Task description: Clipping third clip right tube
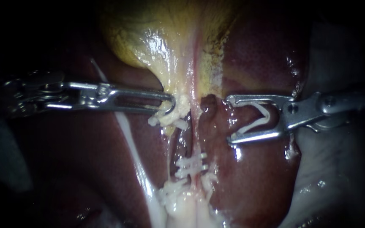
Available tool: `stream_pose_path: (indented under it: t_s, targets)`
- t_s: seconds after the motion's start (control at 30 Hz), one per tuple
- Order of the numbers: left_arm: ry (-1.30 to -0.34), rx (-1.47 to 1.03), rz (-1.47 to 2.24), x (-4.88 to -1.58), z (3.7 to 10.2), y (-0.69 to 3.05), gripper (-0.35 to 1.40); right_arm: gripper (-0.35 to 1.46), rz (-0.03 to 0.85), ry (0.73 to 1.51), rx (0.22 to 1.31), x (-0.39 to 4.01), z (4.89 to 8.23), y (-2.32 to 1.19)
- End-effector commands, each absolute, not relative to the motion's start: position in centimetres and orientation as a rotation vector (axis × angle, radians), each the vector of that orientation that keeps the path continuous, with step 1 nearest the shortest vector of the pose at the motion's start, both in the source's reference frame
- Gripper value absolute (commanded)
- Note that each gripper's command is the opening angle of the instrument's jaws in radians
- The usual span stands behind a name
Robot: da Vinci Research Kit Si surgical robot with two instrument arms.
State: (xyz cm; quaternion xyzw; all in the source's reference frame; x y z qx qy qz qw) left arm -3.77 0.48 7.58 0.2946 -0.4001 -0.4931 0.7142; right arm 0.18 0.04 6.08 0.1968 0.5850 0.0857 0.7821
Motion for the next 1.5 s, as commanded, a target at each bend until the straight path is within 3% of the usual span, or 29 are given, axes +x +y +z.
stream_pose_path:
  t_s: [0.03, 0.5, 0.8, 1.17, 1.5]
  targets:
    - [-0.886, 0.654, -1.093, -3.74, 7.57, 0.48, -0.35, 0.5, 0.185, 1.263, 0.425, 0.18, 6.08, 0.05]
    - [-0.884, 0.626, -1.128, -2.95, 6.86, 0.59, -0.35, 0.5, 0.186, 1.263, 0.425, 0.19, 6.08, 0.05]
    - [-0.889, 0.627, -1.133, -2.96, 6.79, 0.57, -0.35, 0.5, 0.179, 1.264, 0.419, 0.31, 6.12, 0.0]
    - [-0.898, 0.63, -1.144, -3.02, 6.61, 0.56, -0.35, 0.5, 0.349, 1.23, 0.556, 0.8, 6.39, -0.2]
    - [-0.897, 0.629, -1.147, -3.03, 6.58, 0.54, -0.35, 0.5, 0.436, 1.204, 0.651, 1.16, 6.56, -0.3]
